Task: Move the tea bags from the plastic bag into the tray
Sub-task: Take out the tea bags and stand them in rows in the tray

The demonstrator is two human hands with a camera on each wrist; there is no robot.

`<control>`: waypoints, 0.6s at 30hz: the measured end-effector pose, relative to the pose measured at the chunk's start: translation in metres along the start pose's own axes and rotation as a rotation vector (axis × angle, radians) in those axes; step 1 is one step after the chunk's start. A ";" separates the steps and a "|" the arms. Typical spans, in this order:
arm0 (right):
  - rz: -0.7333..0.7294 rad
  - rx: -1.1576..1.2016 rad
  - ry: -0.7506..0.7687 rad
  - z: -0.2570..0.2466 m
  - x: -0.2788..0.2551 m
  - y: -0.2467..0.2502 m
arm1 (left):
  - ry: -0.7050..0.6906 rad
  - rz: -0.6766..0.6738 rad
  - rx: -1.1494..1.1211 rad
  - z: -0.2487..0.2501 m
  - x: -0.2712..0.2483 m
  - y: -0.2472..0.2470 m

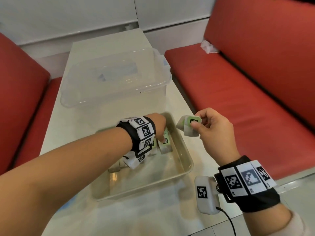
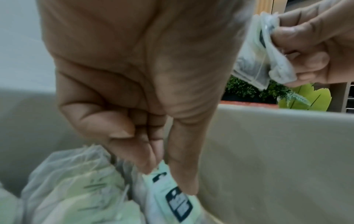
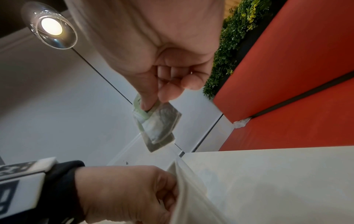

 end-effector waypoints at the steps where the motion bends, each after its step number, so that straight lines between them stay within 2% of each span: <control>1: -0.001 0.007 -0.003 0.000 0.000 0.000 | 0.001 0.035 -0.020 -0.001 -0.002 0.003; 3: 0.002 0.017 -0.002 0.000 0.001 -0.001 | -0.027 0.046 -0.053 0.000 -0.004 0.003; 7: 0.004 0.020 0.000 -0.001 0.004 -0.004 | -0.173 -0.187 -0.193 0.013 -0.003 -0.019; 10: 0.000 0.028 -0.008 -0.001 0.005 -0.007 | -0.245 -0.283 -0.139 0.025 0.000 -0.032; 14: 0.001 0.028 -0.017 0.000 0.004 -0.007 | -0.239 -0.312 -0.068 0.029 0.008 -0.037; 18: -0.001 0.019 -0.029 0.002 0.002 -0.007 | -0.221 -0.263 -0.052 0.026 0.008 -0.034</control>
Point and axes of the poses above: each hand's wrist, its own x-axis towards the middle knuckle, its own y-axis out of the back of the hand, z = x × y, the point moved 5 cm from there along x, towards the middle knuckle, and after that the axes turned 7 degrees about x, right-handed, at the moved point
